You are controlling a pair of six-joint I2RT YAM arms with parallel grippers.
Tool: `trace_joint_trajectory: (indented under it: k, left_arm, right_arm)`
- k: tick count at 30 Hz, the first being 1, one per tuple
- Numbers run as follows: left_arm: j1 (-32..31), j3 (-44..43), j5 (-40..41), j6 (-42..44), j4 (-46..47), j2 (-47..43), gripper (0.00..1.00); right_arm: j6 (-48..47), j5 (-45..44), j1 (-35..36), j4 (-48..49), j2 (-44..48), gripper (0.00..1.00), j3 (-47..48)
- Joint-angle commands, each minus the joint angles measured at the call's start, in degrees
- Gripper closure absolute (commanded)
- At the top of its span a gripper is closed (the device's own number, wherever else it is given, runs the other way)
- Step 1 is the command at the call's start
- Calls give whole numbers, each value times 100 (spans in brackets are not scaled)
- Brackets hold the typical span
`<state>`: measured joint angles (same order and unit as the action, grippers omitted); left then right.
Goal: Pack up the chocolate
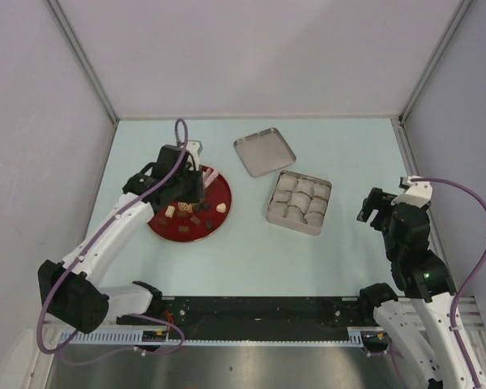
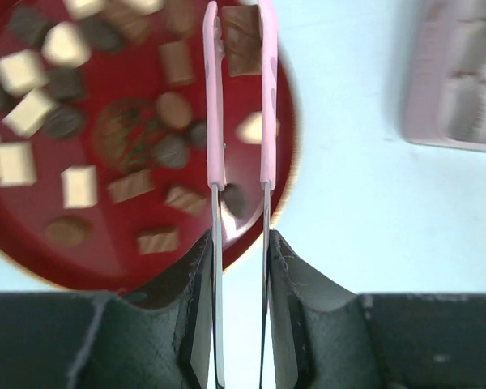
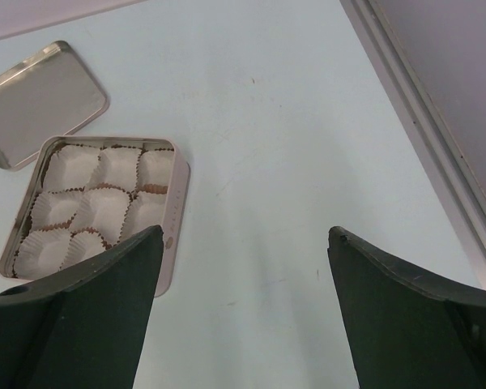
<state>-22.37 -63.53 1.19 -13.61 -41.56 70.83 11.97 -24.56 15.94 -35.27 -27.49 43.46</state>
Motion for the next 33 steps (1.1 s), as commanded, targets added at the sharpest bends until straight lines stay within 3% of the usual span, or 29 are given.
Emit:
trace_joint_trajectory:
  k: [1, 10, 20, 33]
  left_arm:
    - [-705, -502, -225, -151, 490, 106, 96]
    - [-1796, -1355, -277, -257, 1202, 1064, 96]
    - [-2552, -2329, -515, -90, 1879, 2504, 95]
    - [-3177, -3824, 92, 604, 1617, 4262, 93]
  right_arm:
    - [7, 12, -21, 196, 15, 13, 4]
    - [43, 21, -21, 178, -3, 13, 4]
    - [69, 82, 5, 187, -46, 13, -13]
    - [78, 285, 137, 222, -152, 14, -31]
